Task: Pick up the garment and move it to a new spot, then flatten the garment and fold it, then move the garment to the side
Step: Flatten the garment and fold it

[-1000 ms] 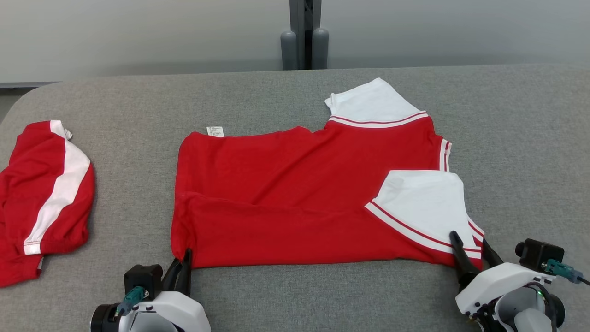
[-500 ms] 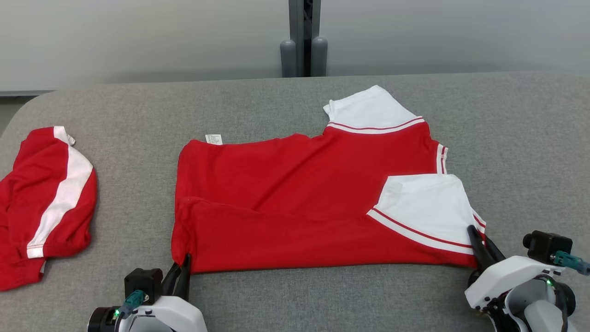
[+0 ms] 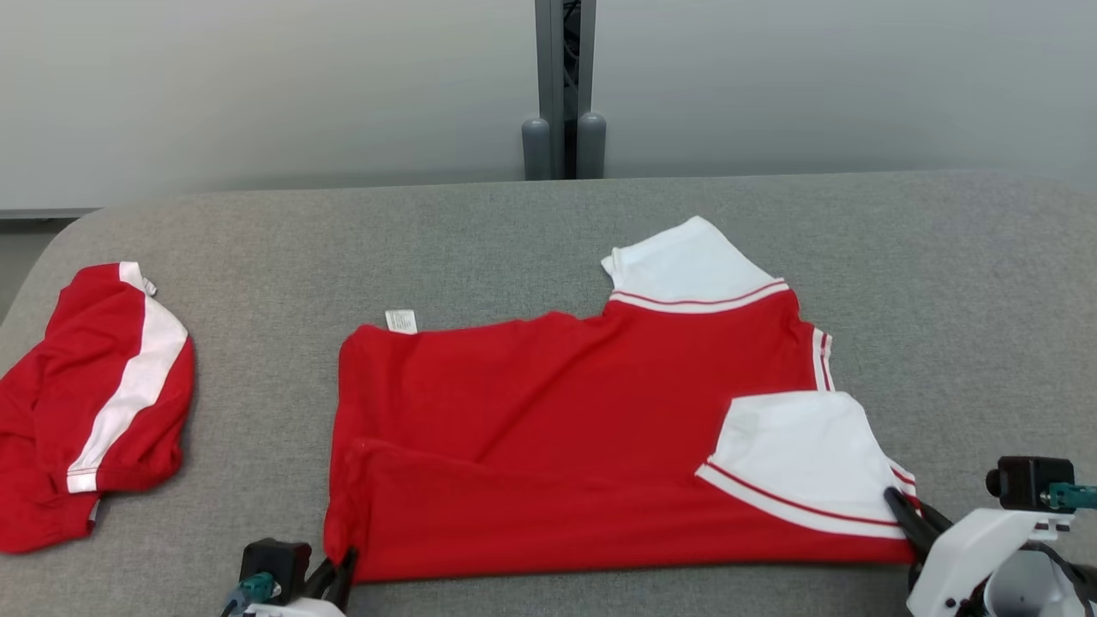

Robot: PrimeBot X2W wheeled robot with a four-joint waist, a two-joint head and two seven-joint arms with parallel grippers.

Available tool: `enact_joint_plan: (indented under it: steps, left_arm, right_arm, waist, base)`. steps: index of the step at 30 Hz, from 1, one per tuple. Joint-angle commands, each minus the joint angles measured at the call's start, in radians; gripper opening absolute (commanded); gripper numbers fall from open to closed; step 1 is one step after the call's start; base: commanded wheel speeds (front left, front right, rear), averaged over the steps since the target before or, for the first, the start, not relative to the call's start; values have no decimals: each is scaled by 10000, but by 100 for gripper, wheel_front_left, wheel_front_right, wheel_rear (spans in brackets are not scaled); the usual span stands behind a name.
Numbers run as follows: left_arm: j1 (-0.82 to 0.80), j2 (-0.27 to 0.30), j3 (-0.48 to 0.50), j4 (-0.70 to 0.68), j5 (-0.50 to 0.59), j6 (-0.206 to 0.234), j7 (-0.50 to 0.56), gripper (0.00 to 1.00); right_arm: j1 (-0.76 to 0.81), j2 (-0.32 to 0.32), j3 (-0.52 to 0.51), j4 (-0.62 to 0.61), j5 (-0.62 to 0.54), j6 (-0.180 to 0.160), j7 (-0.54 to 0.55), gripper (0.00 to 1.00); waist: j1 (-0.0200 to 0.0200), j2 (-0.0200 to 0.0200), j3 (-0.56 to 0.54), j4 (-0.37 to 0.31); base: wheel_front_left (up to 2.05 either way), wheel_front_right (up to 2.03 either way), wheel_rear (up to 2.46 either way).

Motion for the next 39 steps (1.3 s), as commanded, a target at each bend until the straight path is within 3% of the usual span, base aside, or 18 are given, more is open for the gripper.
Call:
enact_joint_plan:
  steps: [1, 13, 14, 15, 16, 17, 18, 23, 28, 39]
  left_arm:
    - [190, 220, 56, -158, -57, 17, 182, 0]
    - [2006, 835, -138, -2750, -279, 424, 2067, 0]
    - [2102, 874, -137, -2912, -273, 461, 2148, 21]
    - [2164, 905, -127, -3039, -251, 528, 2201, 48]
    - [2164, 905, -127, -3039, -251, 528, 2201, 48]
    - [2221, 942, -128, -3168, -190, 596, 2250, 100]
    - [2284, 934, -127, -3233, -197, 660, 2311, 100]
    - [2412, 1011, 21, -3768, -239, 979, 2621, 100]
    - [1848, 913, 535, -4301, -310, 1299, 1954, 100]
    - [355, 33, 1237, -4348, -345, 1490, -1296, 100]
  right_arm:
    - [234, -189, -148, -216, 69, -6, 238, 0]
    - [2525, 189, -1719, -3112, 89, -6, 3321, 0]
    - [2632, 314, -1907, -3260, 47, -6, 3505, 0]
    - [2711, 481, -2135, -3349, 6, -6, 3689, 11]
    - [2711, 481, -2135, -3349, 6, -6, 3689, 11]
    - [2757, 620, -2324, -3482, -99, -4, 3842, 95]
    - [2787, 747, -2441, -3574, -208, -4, 4005, 100]
    - [2620, 1284, -3001, -4257, -914, -2, 4038, 100]
    - [2194, 1305, -2984, -4776, -1291, -1, 3353, 100]
    - [849, 685, -1364, -5326, -2173, -2, -988, 100]
  waist:
    - [0, 0, -50, 2]
    - [0, 0, -282, -12]
    - [0, 0, -293, -19]
    - [0, 0, -305, -27]
    - [0, 0, -305, -27]
    - [0, 0, -314, -31]
    - [0, 0, -325, -34]
    - [0, 0, -395, -67]
    - [0, 0, -383, -127]
    - [0, 0, -156, -565]
  base:
    - [0, 0, 0]
    - [0, 0, 0]
    - [0, 0, 0]
    - [0, 0, 0]
    - [0, 0, 0]
    - [0, 0, 0]
    - [0, 0, 0]
    - [0, 0, 0]
    - [0, 0, 0]
    - [0, 0, 0]
